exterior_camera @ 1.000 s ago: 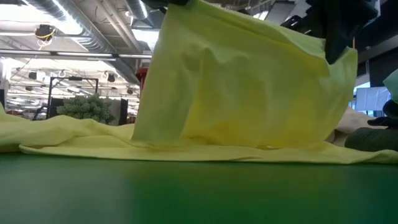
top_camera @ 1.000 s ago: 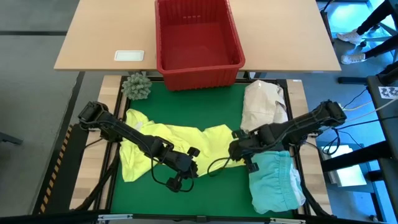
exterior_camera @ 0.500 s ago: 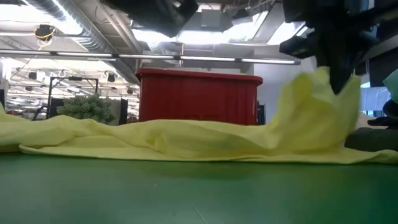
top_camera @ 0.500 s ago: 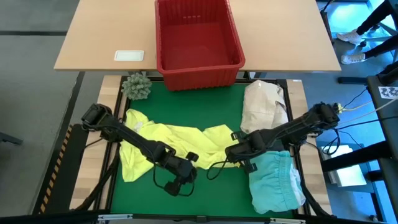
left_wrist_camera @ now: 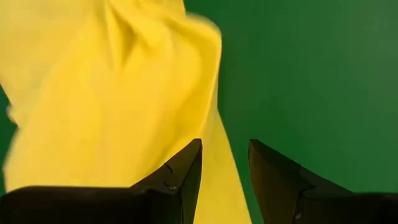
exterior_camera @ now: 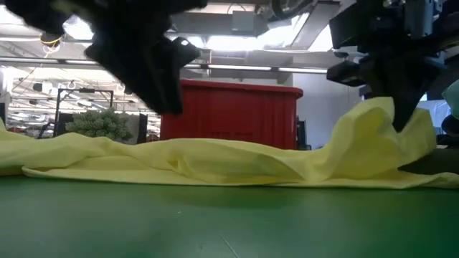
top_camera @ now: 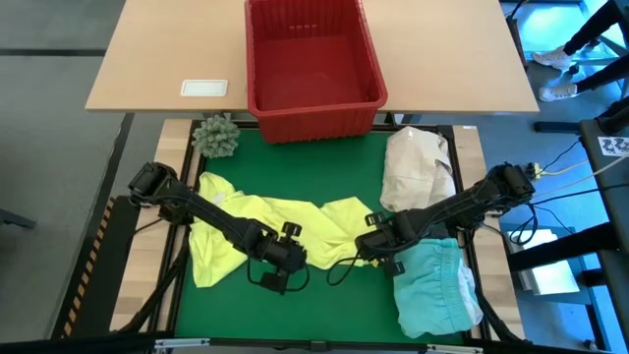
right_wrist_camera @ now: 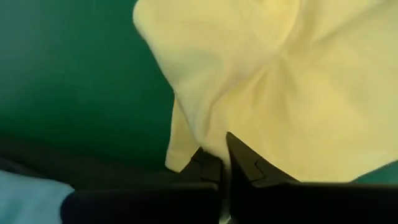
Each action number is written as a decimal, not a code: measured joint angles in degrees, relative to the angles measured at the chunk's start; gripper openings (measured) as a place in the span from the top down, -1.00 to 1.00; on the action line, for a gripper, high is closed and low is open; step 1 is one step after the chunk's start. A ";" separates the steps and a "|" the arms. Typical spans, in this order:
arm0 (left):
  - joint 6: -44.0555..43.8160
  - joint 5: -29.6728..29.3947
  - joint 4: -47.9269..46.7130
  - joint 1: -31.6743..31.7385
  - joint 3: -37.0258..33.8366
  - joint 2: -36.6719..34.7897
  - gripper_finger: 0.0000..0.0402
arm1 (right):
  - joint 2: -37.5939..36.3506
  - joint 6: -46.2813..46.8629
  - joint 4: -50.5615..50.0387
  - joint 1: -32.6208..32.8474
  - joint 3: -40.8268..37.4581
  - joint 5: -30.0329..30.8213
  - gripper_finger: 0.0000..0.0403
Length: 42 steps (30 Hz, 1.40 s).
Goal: Fold Laundry from Bin
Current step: Fold the yellow shirt
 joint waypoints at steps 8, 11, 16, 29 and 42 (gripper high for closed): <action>-4.92 0.43 -0.25 2.19 -6.52 -0.04 0.37 | 0.00 2.89 1.69 0.02 0.00 -0.88 0.73; -6.53 1.48 -0.35 2.42 -8.96 -0.06 0.37 | 0.00 2.96 1.39 0.02 0.00 -0.88 0.55; -9.21 3.06 -0.40 2.46 -12.37 -0.06 0.37 | 0.00 3.91 0.28 0.02 0.02 -2.35 0.27; -13.59 4.67 -6.76 1.50 -13.81 -0.34 0.37 | -0.11 5.11 -8.66 0.02 3.10 3.70 0.03; -16.50 9.47 -20.09 -3.17 -13.97 -0.18 0.37 | -0.11 4.32 -4.53 -0.79 1.03 12.22 0.03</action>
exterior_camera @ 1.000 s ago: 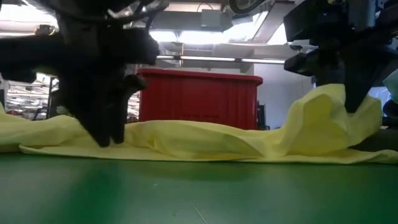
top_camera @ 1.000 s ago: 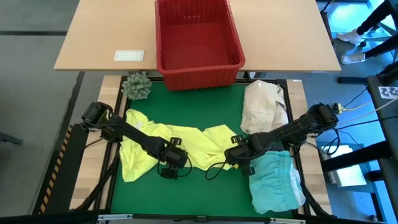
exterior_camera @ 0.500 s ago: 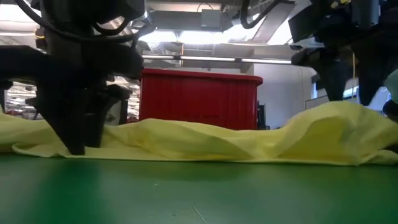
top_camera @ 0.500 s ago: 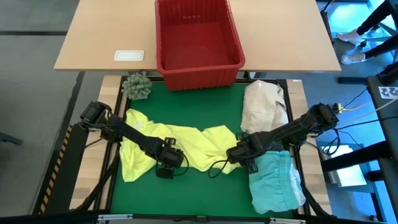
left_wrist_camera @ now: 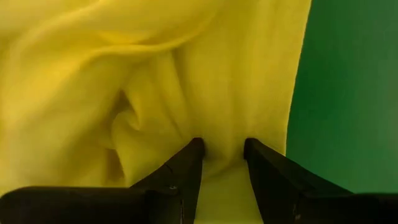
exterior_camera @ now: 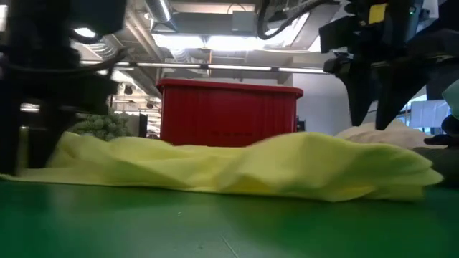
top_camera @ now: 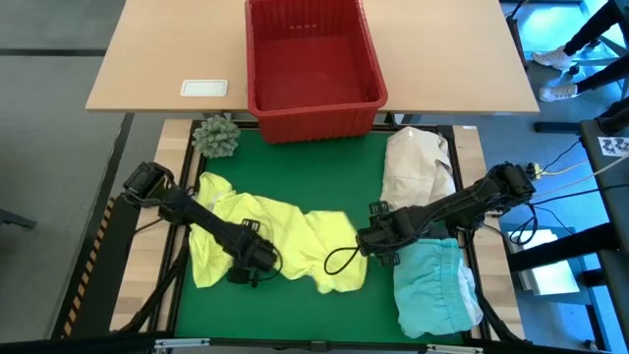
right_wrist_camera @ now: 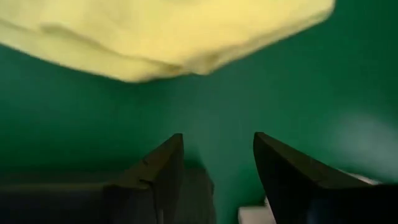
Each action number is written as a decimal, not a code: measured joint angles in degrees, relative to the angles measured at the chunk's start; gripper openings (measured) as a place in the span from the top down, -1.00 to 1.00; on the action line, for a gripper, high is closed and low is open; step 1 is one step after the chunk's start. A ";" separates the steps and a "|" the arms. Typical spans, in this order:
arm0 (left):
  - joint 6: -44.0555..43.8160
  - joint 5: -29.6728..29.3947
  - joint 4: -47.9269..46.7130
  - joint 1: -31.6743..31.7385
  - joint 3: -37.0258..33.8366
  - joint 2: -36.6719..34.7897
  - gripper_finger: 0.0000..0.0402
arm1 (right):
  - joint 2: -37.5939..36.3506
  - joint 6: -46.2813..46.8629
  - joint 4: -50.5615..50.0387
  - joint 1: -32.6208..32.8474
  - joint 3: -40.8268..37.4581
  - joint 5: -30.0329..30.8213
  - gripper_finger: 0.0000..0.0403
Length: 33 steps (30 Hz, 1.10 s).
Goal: Fold Laundry from Bin
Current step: Fold the yellow shirt
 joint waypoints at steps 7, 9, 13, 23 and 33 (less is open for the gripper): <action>-3.80 -2.34 -1.69 -4.82 1.58 -2.66 0.37 | 0.00 -1.27 8.81 -0.04 -1.74 -1.49 0.03; -4.99 -5.00 -1.21 -6.18 3.47 -5.29 0.37 | 0.00 -1.24 10.99 0.04 -2.65 -3.03 0.03; -7.34 -10.90 -0.77 -8.41 4.98 -8.98 0.37 | 0.00 0.60 14.89 0.63 -5.71 -4.42 0.03; -1.61 -18.17 13.86 -7.51 4.69 -8.88 0.37 | 0.02 1.50 27.93 3.34 -13.42 -1.54 0.03; 9.69 -17.41 28.24 0.35 4.59 -4.19 0.37 | 3.50 0.06 34.05 4.26 -13.54 0.79 0.03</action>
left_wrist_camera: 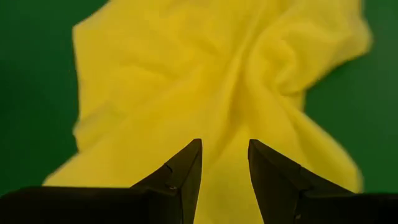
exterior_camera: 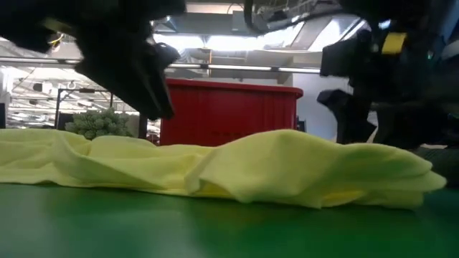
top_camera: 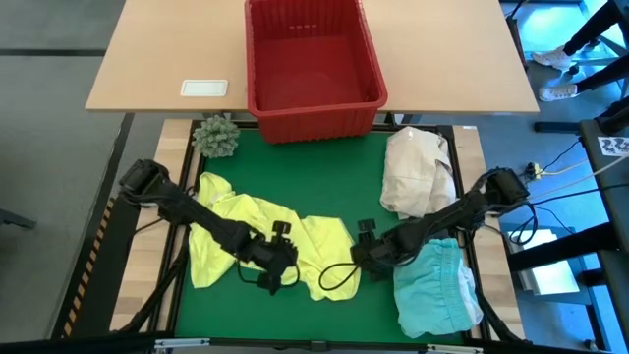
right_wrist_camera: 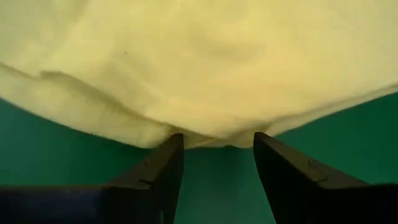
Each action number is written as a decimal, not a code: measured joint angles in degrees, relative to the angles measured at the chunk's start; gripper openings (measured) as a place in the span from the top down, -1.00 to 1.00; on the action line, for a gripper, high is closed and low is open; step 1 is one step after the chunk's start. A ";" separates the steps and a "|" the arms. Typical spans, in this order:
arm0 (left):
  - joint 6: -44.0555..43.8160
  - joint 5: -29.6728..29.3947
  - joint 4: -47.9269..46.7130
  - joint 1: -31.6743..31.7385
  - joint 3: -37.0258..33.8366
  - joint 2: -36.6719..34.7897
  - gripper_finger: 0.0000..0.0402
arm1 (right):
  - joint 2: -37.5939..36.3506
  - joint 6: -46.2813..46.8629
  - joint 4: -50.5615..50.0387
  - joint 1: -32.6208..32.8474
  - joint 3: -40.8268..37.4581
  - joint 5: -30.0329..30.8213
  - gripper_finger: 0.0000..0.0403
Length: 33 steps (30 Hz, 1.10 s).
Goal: Fold Laundry from Bin
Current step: Fold the yellow shirt
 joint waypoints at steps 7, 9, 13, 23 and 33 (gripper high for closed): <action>2.26 0.84 0.22 4.11 0.01 0.99 0.37 | 2.80 -0.40 1.35 0.00 0.15 6.05 0.03; 3.35 2.17 0.21 5.03 0.02 0.98 0.37 | 2.58 -0.43 1.12 -0.02 0.22 7.71 0.03; 4.65 3.19 0.21 6.75 0.02 0.98 0.37 | 2.40 -0.52 0.98 -0.04 1.79 9.39 0.03; 4.84 6.42 0.13 8.15 0.09 5.52 0.37 | 2.38 -0.80 1.08 -0.04 6.80 9.31 0.03; 6.15 6.82 5.33 8.15 0.09 8.67 0.37 | 2.32 -3.05 6.73 -0.09 8.15 9.20 0.03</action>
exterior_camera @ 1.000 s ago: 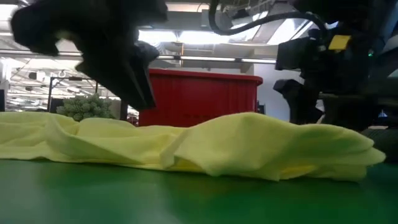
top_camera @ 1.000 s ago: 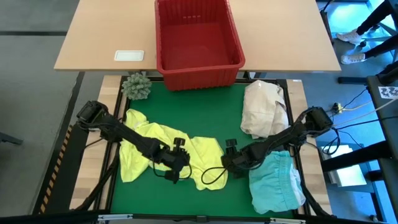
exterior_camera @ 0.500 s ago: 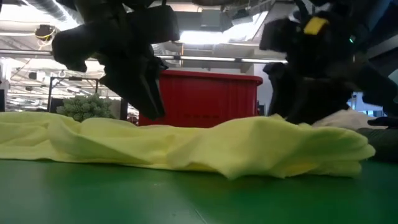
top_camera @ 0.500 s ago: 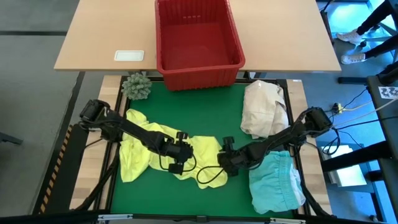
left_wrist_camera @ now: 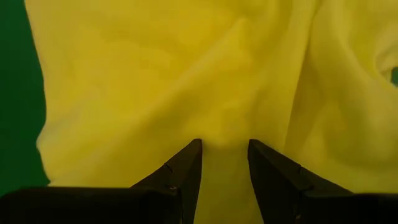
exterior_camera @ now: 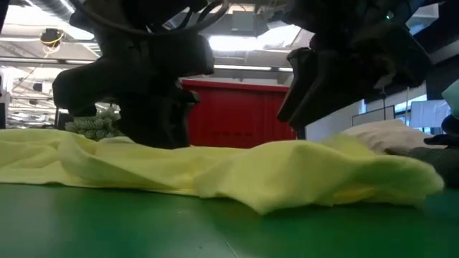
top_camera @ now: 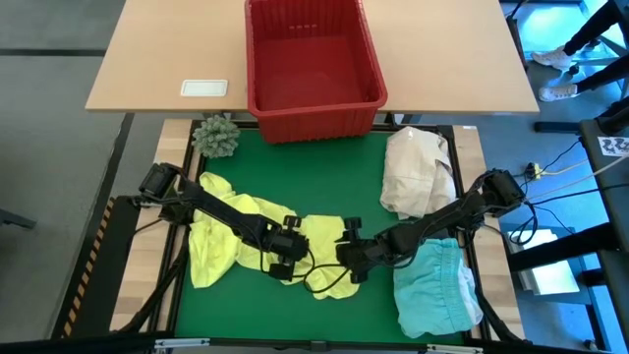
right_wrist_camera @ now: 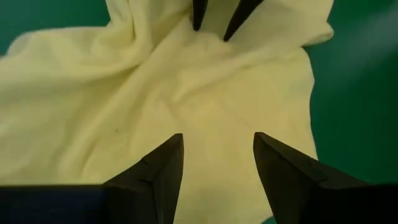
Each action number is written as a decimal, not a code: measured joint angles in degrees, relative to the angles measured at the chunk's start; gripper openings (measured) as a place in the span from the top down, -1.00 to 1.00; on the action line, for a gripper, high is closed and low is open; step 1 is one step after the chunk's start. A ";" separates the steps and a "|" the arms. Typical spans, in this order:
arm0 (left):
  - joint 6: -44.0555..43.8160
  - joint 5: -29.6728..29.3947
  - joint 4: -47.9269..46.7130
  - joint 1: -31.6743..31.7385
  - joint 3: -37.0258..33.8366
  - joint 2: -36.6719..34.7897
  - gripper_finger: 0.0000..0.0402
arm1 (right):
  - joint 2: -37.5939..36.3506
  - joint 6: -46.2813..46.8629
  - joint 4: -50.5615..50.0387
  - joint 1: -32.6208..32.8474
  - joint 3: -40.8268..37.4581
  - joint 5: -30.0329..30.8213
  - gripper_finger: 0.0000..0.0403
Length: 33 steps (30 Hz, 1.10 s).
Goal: Fold Laundry from Bin
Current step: Fold the yellow shirt
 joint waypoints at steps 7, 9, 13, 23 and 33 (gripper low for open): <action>0.00 0.51 -0.27 0.00 0.00 0.02 0.37 | 0.00 0.10 -6.02 0.00 0.11 0.60 0.03; -0.02 0.77 -0.32 0.00 0.00 0.02 0.37 | -0.15 1.57 -12.07 0.11 0.92 1.81 0.03; -0.30 1.23 -1.27 -0.11 0.00 0.02 0.37 | -1.01 6.92 -23.77 0.11 1.76 2.49 0.03; -3.07 1.27 1.36 -0.16 -3.37 -0.31 0.37 | -0.79 9.13 -16.00 0.13 -4.88 -3.08 0.03; -3.06 2.10 1.68 -0.37 -3.50 -0.24 0.37 | 0.52 5.92 -6.24 0.04 -5.05 -3.51 0.03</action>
